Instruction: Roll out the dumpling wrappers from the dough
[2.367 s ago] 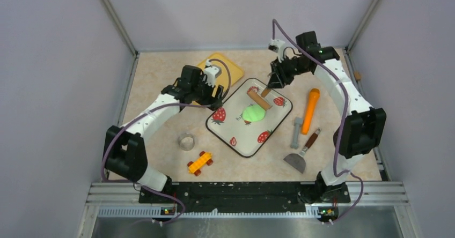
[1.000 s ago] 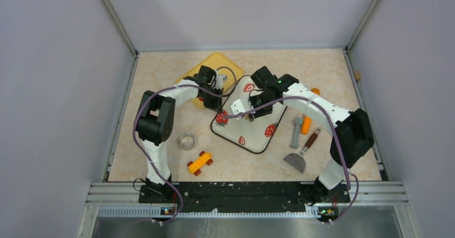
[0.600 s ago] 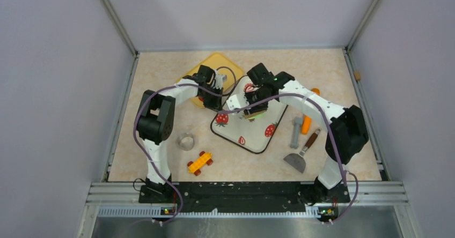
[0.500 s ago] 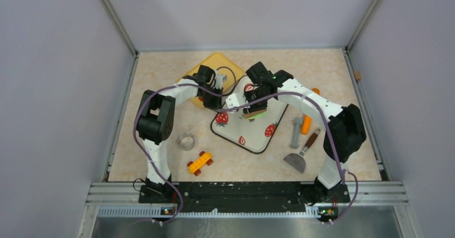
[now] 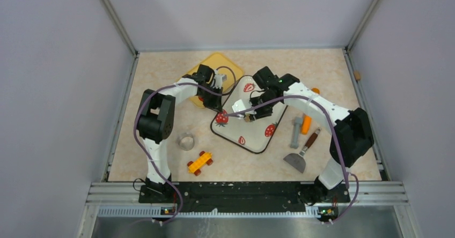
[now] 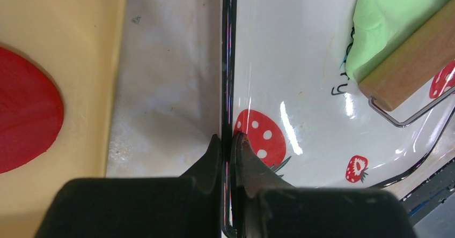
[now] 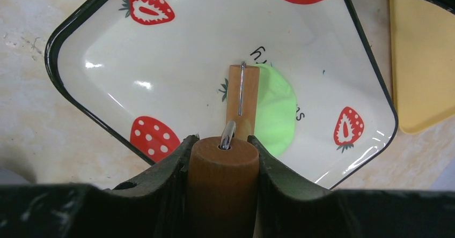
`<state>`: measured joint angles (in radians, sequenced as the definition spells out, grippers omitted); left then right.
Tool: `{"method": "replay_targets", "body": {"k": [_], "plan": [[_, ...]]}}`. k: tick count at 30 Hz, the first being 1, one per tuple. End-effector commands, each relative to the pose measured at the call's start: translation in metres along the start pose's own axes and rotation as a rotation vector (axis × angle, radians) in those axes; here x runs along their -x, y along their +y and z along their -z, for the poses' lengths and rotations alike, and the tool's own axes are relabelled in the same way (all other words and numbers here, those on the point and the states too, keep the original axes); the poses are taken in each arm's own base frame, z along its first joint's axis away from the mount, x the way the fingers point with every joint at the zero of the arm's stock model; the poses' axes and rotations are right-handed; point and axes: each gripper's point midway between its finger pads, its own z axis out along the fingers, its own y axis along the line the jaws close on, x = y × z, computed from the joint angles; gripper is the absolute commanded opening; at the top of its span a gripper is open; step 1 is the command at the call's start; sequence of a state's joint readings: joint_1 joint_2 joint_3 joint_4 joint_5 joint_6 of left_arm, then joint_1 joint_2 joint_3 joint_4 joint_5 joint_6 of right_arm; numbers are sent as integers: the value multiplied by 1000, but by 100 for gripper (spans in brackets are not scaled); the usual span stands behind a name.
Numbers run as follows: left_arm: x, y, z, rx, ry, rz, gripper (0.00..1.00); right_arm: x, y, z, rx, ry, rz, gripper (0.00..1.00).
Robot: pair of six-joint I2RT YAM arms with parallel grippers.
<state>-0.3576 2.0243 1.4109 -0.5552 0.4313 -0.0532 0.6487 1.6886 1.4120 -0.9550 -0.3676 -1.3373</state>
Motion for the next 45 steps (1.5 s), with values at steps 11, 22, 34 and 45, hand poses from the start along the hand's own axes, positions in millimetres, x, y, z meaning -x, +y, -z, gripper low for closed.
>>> {"method": "replay_targets", "body": {"k": [11, 22, 34, 45], "plan": [[-13, 6, -15, 8, 53, -6, 0, -9, 118, -1, 437, 19, -291, 0], [-12, -4, -4, -25, 39, -20, 0, 17, -26, 86, -186, -234, -740, 0], [-24, -24, 0, -141, 69, 53, 0, -39, -70, 75, -108, -612, -1895, 0], [-30, -24, 2, -135, 59, 55, 0, -69, -77, 54, -178, -579, -1899, 0]]}}
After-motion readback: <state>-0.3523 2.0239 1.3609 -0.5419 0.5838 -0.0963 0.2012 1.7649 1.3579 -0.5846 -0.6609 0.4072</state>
